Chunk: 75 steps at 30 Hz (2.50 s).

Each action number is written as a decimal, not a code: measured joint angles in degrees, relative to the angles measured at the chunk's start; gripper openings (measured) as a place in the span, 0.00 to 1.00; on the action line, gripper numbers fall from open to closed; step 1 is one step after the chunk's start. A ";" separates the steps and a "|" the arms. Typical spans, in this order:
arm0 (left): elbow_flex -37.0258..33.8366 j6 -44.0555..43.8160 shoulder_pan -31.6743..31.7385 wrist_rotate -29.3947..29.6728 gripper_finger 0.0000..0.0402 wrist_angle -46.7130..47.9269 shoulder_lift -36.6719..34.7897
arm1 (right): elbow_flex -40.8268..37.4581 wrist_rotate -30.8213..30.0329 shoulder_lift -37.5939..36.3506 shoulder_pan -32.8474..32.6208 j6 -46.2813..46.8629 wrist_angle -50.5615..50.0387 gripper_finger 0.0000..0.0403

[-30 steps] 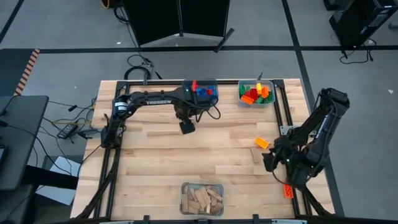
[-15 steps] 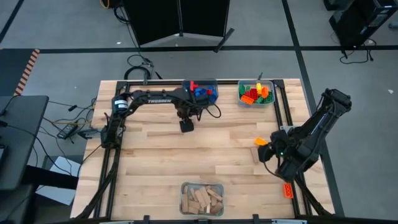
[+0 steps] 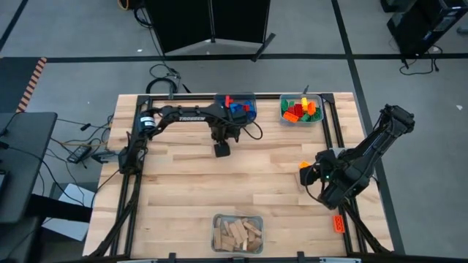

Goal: Sort blocks by size
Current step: Put the brown block into the gray bin

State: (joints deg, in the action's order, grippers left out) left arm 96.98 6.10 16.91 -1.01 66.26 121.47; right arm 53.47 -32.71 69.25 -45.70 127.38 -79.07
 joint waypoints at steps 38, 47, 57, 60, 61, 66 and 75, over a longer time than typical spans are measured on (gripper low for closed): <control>6.47 -17.54 -8.60 0.29 0.13 2.84 2.03 | 0.00 0.02 -0.02 -1.47 -7.11 3.57 0.61; 21.99 -34.89 -20.07 6.65 0.13 11.31 1.98 | 0.00 6.69 -0.02 -6.23 -6.96 4.48 0.60; 27.53 -61.36 -35.97 9.23 0.14 11.33 1.88 | 0.00 7.30 -0.02 -12.47 -7.11 7.97 0.58; 27.23 -70.59 -40.82 10.17 0.17 9.75 1.88 | 0.00 7.30 0.00 -13.80 -7.13 8.82 0.58; 27.20 -73.78 -42.29 10.85 0.18 9.45 1.90 | 0.00 7.30 -0.02 -14.09 -7.12 8.93 0.58; 27.20 -85.83 -48.17 14.13 0.19 8.15 1.91 | 0.00 7.31 -0.01 -15.10 -7.13 10.03 0.58; 27.17 -94.46 -53.25 18.16 0.19 3.62 2.81 | 0.00 7.34 0.00 -15.09 -7.19 10.47 0.58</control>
State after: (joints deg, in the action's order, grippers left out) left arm 124.15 -88.36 -36.35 17.15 69.88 124.28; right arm 53.47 -25.36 69.25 -60.80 120.19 -68.60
